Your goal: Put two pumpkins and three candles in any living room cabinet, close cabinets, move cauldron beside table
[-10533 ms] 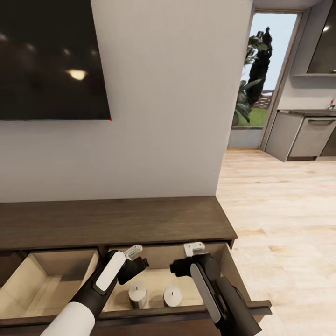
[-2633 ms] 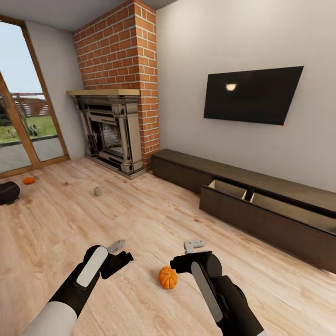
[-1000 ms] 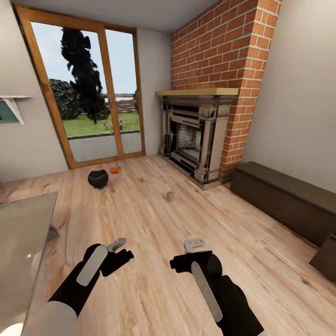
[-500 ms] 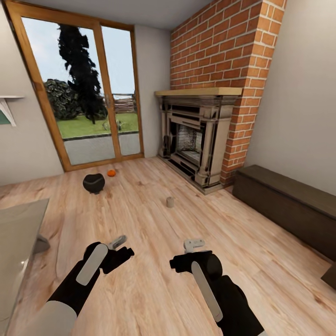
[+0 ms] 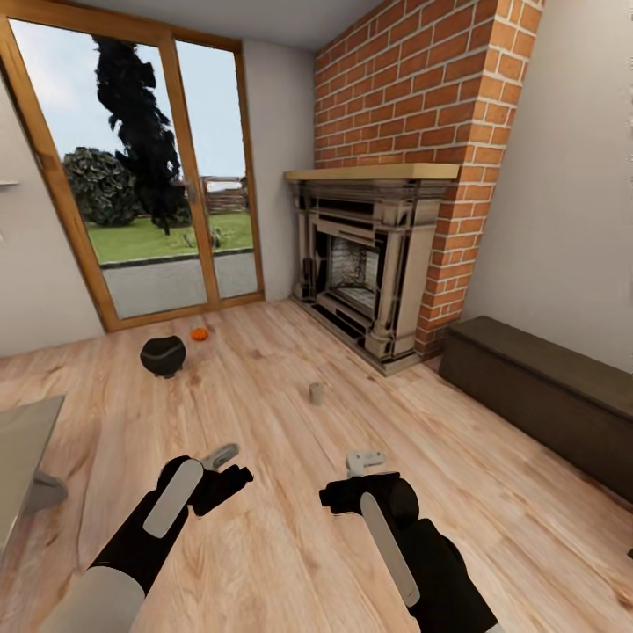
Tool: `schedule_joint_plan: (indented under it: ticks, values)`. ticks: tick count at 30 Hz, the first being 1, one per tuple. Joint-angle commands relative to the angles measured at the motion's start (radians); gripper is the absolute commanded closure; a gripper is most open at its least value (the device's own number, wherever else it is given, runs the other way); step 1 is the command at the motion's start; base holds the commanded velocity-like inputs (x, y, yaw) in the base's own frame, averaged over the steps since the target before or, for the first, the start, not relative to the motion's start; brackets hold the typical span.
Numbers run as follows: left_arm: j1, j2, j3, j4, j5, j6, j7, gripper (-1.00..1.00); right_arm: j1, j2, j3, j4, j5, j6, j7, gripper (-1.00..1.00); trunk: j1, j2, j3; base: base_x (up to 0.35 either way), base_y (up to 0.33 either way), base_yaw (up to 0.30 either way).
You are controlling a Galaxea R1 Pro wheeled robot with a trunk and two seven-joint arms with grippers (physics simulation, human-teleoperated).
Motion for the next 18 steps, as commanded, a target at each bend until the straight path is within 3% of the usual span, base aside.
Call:
schedule_joint_plan:
  ticks: [1,5,13,18]
  values:
    - [0.000,0.001,-0.003,-0.001,0.010,-0.001,0.010,-1.00,-0.001,0.000,0.001,0.000,-0.010,0.003,-0.010,-1.00,0.001,0.000,-0.001,0.341,0.122,-0.202]
    - [-0.001,0.001,-0.003,-0.001,0.010,-0.001,0.010,-1.00,-0.001,0.000,0.001,-0.001,-0.011,0.003,-0.010,-1.00,0.001,0.000,-0.001,0.341,0.141,-0.178]
    - [-0.001,0.001,-0.005,-0.001,0.010,-0.001,0.010,-1.00,-0.001,0.000,0.001,-0.001,-0.011,0.003,-0.010,-1.00,0.001,0.000,-0.001,0.341,0.151,-0.031]
    - [-0.001,0.002,-0.005,-0.001,0.010,-0.001,0.010,-1.00,-0.001,0.000,0.001,-0.001,-0.011,0.003,-0.010,-1.00,0.001,0.000,-0.001,0.340,0.156,-0.185]
